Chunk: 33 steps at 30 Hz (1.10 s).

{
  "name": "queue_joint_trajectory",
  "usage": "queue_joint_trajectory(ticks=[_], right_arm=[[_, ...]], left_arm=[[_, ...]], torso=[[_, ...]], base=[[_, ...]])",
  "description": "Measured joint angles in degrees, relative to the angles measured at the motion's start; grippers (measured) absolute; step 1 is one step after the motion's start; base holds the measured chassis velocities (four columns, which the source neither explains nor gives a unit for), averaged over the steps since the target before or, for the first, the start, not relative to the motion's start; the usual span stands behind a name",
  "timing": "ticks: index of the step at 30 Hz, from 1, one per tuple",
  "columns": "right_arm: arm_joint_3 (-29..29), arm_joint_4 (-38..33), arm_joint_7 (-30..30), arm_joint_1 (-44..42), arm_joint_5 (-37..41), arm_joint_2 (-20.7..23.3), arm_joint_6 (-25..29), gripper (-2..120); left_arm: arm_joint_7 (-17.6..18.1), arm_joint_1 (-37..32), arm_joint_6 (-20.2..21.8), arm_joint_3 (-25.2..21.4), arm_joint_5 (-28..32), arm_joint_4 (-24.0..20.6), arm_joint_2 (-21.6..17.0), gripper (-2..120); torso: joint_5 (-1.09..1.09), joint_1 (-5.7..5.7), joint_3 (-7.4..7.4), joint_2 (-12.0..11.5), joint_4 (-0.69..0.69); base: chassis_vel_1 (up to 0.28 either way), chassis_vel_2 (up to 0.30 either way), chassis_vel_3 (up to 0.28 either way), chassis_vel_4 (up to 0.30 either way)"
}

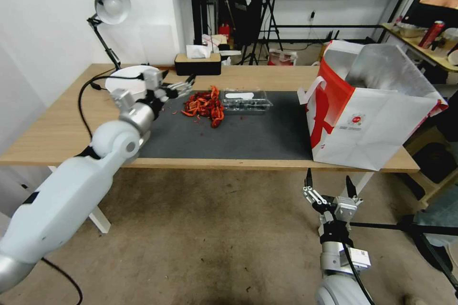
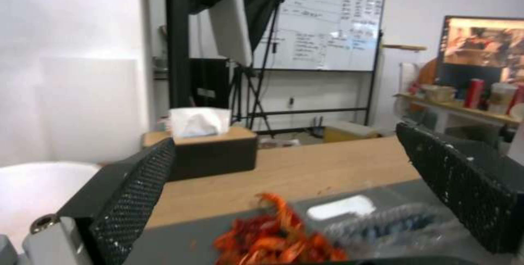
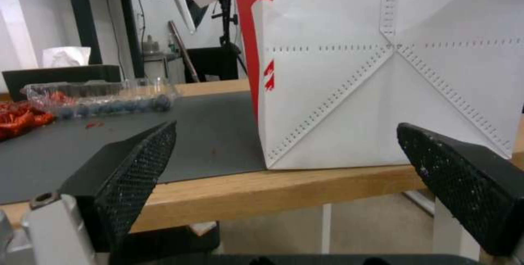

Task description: Pick up the trash from the table and place it into the takeout bag.

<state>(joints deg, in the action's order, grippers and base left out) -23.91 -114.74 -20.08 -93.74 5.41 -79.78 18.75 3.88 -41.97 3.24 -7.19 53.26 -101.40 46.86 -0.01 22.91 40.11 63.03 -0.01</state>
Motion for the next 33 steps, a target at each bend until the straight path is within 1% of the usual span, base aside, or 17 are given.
queue_joint_trajectory(ticks=[2,4,6,8,11,12,13,18,21,23,25,26,28,29,33], right_arm=[[0.1,0.2,0.0,0.1,0.0,0.0,0.0,100],[0.1,0.2,0.0,0.2,0.0,-0.1,0.0,100],[0.1,0.3,0.1,0.1,0.0,-0.2,0.1,100],[-0.1,0.3,0.1,-0.1,0.0,-0.5,0.3,100],[-0.2,0.3,0.1,-0.2,0.0,-0.6,0.3,100],[-0.2,0.3,0.1,-0.1,0.0,-0.6,0.3,100],[-0.2,0.3,0.1,-0.1,0.0,-0.6,0.3,100],[-0.1,0.3,0.2,0.0,0.0,-0.5,0.3,100],[-0.1,0.3,0.2,0.1,0.0,-0.4,0.3,100],[-0.1,0.3,0.3,0.1,0.0,-0.4,0.3,100],[-0.1,0.3,0.5,0.1,0.1,-0.4,0.2,100],[-0.1,0.3,0.5,0.1,0.1,-0.4,0.2,100],[-0.1,0.3,0.5,0.2,0.1,-0.5,0.2,100],[-0.1,0.3,0.5,0.2,0.1,-0.5,0.2,100],[0.1,0.3,0.6,0.5,0.1,-0.6,0.2,100]], left_arm=[[-0.1,-4.9,-1.5,-3.0,-2.2,-1.0,0.0,100],[-0.1,-6.2,-1.9,-3.9,-2.8,-1.1,0.1,100],[-0.2,-9.1,-2.9,-6.1,-4.5,-1.6,0.6,100],[-0.3,-10.5,-3.2,-7.2,-5.4,-2.0,1.0,100],[-0.3,-12.0,-3.4,-8.5,-6.5,-2.8,1.3,100],[-0.3,-13.4,-3.6,-9.5,-7.2,-3.4,1.5,100],[-0.3,-13.4,-3.6,-9.5,-7.2,-3.4,1.5,100],[-0.4,-18.4,-4.1,-12.6,-9.8,-5.0,2.7,100],[-0.5,-20.1,-4.4,-13.6,-10.8,-5.4,3.1,100],[-0.7,-22.4,-4.9,-14.6,-11.9,-5.9,3.4,100],[-0.8,-26.0,-5.5,-16.6,-13.9,-7.1,4.2,100],[-0.8,-26.0,-5.5,-16.6,-13.9,-7.1,4.2,100],[-1.1,-29.0,-6.3,-18.4,-15.9,-8.1,5.1,100],[-1.1,-29.0,-6.3,-18.4,-15.9,-8.1,5.1,100],[-1.9,-34.4,-8.1,-21.4,-18.5,-9.3,7.0,100]], torso=[[0.0,0.0,0.0,0.0,0.02],[-0.02,0.0,0.0,0.0,0.02],[0.01,0.0,0.0,0.0,0.02],[0.0,0.0,0.0,0.0,-0.01],[0.02,0.01,0.0,0.0,-0.02],[0.01,0.01,0.0,0.0,0.0],[0.01,0.01,0.0,0.0,0.0],[0.01,0.01,0.0,0.0,0.0],[0.02,0.01,0.0,0.0,-0.01],[0.01,0.01,0.0,0.0,0.0],[0.01,0.01,0.0,0.0,0.01],[0.01,0.01,0.0,0.0,0.01],[0.02,0.0,0.0,0.0,0.01],[0.02,0.0,0.0,0.0,0.01],[0.02,0.0,0.0,0.0,0.01]], base=[[0.0,0.0,0.0,0.0],[0.0,0.0,0.0,0.0],[0.0,0.0,0.0,0.0],[0.0,0.0,0.0,0.0],[0.0,0.0,0.0,0.0],[0.0,0.0,0.0,0.0],[0.0,0.0,0.0,0.0],[0.0,0.0,0.0,0.0],[0.0,0.0,0.0,0.0],[0.0,0.0,0.0,0.0],[0.0,0.0,0.0,0.0],[0.0,0.0,0.0,0.0],[0.0,0.0,0.0,0.0],[0.0,0.0,0.0,0.0],[0.0,0.0,0.0,0.0]])
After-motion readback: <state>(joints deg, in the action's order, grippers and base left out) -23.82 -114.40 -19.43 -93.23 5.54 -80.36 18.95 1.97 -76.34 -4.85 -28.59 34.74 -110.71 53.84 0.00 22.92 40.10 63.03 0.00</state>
